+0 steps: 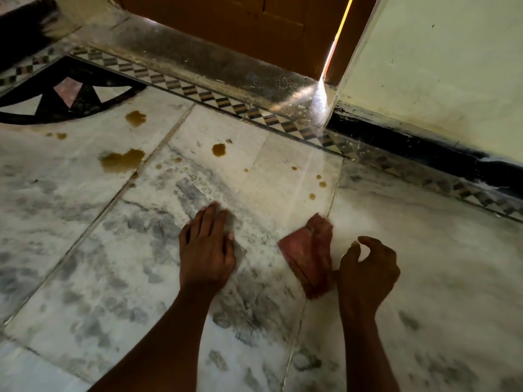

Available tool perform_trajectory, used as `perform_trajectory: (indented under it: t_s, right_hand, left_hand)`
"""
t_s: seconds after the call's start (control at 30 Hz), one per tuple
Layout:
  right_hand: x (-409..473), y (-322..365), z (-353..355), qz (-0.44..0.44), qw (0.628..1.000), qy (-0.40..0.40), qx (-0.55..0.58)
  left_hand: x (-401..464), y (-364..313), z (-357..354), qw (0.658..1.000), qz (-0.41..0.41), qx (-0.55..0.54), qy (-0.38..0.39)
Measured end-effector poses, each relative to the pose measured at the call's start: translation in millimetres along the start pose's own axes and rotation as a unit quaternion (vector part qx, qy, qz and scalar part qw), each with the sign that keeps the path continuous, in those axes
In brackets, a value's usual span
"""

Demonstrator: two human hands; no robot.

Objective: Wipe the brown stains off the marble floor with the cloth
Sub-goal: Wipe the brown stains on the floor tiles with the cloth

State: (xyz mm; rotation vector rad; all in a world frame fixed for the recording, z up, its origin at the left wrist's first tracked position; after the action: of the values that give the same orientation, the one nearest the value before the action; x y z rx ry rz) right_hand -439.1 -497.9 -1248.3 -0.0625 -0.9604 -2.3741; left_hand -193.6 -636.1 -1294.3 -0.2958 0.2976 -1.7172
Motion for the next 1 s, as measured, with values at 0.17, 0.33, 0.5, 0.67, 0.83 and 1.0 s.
perform_trajectory:
  t_s: [0.17,0.33,0.5,0.67,0.83,1.0]
  right_hand:
    - [-29.9,32.5,-38.0,0.227,0.966,0.12,-0.045]
    - [-41.9,8.1,-65.6,0.156,0.958,0.173,-0.166]
    - [12.0,14.2,-100.1,0.099,0.961,0.172,-0.19]
    - [-0.9,28.6,-107.4,0.261,0.925,0.216,-0.172]
    - [-14.8,-9.7,-62.5,0.155,0.938,0.219,-0.218]
    - [80.0,27.8,-119.2,0.031,0.968,0.171,-0.181]
  left_hand:
    - [-0.8,0.1,-0.2,1.0,0.0,0.004,0.001]
    - [0.1,1.5,-1.6,1.0,0.003,0.009,0.001]
    - [0.9,1.9,-4.1,1.0,0.006,0.01,0.001]
    - [0.2,0.1,-0.1,1.0,0.001,0.006,-0.005]
    - [-0.2,0.6,-1.0,1.0,0.003,0.0,-0.009]
    - [0.4,1.8,-4.2,1.0,0.004,0.006,-0.017]
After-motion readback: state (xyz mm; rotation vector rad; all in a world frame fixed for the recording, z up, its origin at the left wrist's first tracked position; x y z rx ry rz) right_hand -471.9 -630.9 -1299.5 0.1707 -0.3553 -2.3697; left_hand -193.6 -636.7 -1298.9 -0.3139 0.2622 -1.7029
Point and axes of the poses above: each hand's wrist, its own x-axis towards the middle knuckle, its own z-axis out of the back of the hand, y = z × x, the point moved 2 cm from there along x, towards the middle knuckle, and after that the axes turned 11 degrees about z, right-handed, at the moved point
